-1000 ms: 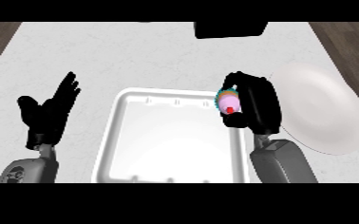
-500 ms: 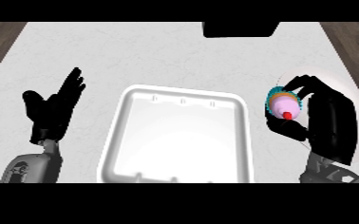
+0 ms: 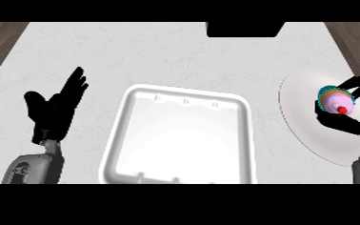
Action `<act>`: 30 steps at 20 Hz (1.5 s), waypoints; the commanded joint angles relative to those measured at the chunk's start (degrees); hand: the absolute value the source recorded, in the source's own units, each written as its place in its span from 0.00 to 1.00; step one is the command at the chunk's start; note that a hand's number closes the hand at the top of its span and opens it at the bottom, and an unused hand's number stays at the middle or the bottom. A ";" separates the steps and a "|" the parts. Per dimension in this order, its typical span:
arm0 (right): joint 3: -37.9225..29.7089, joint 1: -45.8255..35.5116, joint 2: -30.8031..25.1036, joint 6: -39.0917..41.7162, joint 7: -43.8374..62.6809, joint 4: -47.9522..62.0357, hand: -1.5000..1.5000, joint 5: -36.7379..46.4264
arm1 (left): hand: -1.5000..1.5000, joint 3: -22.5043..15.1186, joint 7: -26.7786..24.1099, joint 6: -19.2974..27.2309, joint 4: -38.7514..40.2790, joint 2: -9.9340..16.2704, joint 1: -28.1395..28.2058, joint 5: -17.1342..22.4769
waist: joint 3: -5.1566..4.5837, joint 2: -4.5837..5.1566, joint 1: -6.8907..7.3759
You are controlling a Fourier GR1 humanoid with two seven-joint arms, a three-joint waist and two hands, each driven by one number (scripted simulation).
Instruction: Pick the cupcake from the tray and place it in the plate
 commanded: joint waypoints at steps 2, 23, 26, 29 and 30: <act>-6.31 0.79 -7.14 0.59 -8.91 12.14 1.00 -4.26 | 0.50 1.29 -2.20 -0.17 3.03 0.62 -0.88 -0.65 | 0.02 0.15 -0.09; -11.97 -6.72 -6.81 14.56 -32.83 17.72 0.00 -30.13 | 0.50 2.23 -2.00 0.41 3.66 -0.19 -0.82 -1.39 | -0.10 -0.39 -1.53; -15.58 -3.25 -5.42 17.84 -25.80 12.08 0.00 -36.65 | 0.50 2.25 -2.92 -1.08 2.41 -0.15 1.29 -0.38 | -0.09 -0.38 -1.13; -16.98 -3.93 -4.25 23.13 -16.64 12.47 0.00 -43.26 | 0.50 2.43 -1.05 -0.49 2.80 -0.11 -1.01 -0.43 | -0.09 -0.42 -1.30; -17.31 -1.88 -3.82 25.04 -14.53 9.54 0.00 -45.46 | 0.50 1.42 -4.22 -1.23 2.31 -0.89 3.01 -0.91 | -0.12 -0.51 -1.23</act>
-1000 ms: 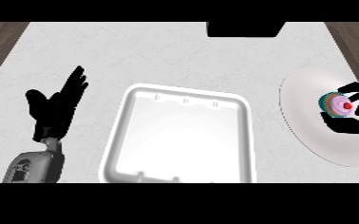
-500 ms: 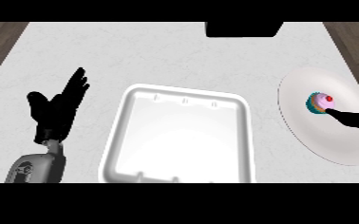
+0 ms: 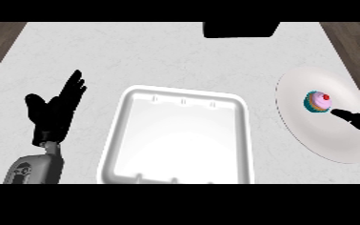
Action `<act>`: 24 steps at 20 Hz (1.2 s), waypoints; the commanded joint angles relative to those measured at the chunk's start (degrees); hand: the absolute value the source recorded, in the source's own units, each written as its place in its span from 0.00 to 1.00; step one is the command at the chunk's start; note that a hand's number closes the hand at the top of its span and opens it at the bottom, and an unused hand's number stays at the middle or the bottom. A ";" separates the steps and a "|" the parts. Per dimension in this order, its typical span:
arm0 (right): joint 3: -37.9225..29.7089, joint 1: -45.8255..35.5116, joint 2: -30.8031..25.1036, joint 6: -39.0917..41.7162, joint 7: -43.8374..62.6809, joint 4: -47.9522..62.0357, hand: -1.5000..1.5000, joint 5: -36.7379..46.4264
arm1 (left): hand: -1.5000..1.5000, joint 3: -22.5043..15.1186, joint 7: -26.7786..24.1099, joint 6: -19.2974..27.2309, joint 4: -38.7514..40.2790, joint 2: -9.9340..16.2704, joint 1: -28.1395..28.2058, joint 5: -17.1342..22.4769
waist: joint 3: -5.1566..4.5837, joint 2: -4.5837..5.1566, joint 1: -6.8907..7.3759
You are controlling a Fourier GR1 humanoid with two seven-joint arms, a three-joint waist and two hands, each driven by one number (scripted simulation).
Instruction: Pick the cupcake from the tray and place it in the plate
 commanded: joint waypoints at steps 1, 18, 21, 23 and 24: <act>-3.06 3.54 0.27 8.57 8.64 -6.38 0.00 -10.62 | 0.50 1.79 0.07 -1.95 -1.10 1.86 1.28 1.77 | 0.00 -0.10 -0.02; -9.09 2.79 -14.72 16.46 -9.19 20.51 0.00 -15.71 | 0.50 1.09 -2.87 -2.35 3.43 -0.44 -1.77 -1.04 | 0.08 0.40 1.08; -10.38 4.79 -16.09 16.99 -13.79 24.07 0.00 -15.10 | 0.50 2.06 0.08 -2.68 -1.41 0.50 0.17 -0.09 | 0.10 0.39 1.19; -9.78 3.09 -17.48 15.51 -12.36 24.19 0.00 -15.12 | 0.50 0.93 -1.55 -2.05 0.66 -0.70 -0.68 -1.72 | 0.08 0.38 1.11; -8.17 4.33 -15.73 15.11 -10.19 21.01 0.00 -15.53 | 0.50 1.55 -0.07 -2.09 -0.47 -0.51 -0.01 -1.39 | 0.07 0.34 1.06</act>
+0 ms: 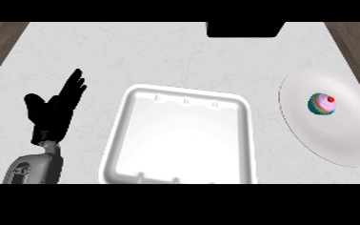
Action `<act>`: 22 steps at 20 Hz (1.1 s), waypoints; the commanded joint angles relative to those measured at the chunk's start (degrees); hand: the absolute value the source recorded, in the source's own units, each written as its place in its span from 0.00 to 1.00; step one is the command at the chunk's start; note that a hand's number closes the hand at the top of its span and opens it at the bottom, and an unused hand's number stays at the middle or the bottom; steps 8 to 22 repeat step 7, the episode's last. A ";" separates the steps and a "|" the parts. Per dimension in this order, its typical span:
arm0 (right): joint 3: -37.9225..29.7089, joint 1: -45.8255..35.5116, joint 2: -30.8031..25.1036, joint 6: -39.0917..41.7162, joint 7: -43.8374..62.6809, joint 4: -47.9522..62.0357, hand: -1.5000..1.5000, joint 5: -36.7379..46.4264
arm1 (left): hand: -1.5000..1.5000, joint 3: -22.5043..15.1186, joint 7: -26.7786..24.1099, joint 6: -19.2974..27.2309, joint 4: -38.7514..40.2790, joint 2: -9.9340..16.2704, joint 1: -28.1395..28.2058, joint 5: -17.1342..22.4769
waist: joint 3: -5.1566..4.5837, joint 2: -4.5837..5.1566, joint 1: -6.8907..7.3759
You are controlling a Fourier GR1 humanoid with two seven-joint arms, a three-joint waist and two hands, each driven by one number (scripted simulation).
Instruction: Pick the cupcake from the tray and place it in the plate
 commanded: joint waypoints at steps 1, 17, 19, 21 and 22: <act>-0.24 0.75 -3.28 1.54 -4.84 6.61 0.00 1.20 | 0.50 0.12 0.56 0.46 1.71 -0.79 -2.56 -0.13 | 0.01 0.03 -0.05; 1.13 1.41 -6.46 2.11 -15.44 18.30 0.00 5.78 | 0.50 0.12 0.10 -0.43 -1.27 -1.28 0.74 0.62 | 0.04 0.09 0.19; 1.13 1.41 -6.46 2.11 -15.44 18.30 0.00 5.78 | 0.50 0.12 0.10 -0.43 -1.27 -1.28 0.74 0.62 | 0.04 0.09 0.19; 1.13 1.41 -6.46 2.11 -15.44 18.30 0.00 5.78 | 0.50 0.12 0.10 -0.43 -1.27 -1.28 0.74 0.62 | 0.04 0.09 0.19; 1.13 1.41 -6.46 2.11 -15.44 18.30 0.00 5.78 | 0.50 0.12 0.10 -0.43 -1.27 -1.28 0.74 0.62 | 0.04 0.09 0.19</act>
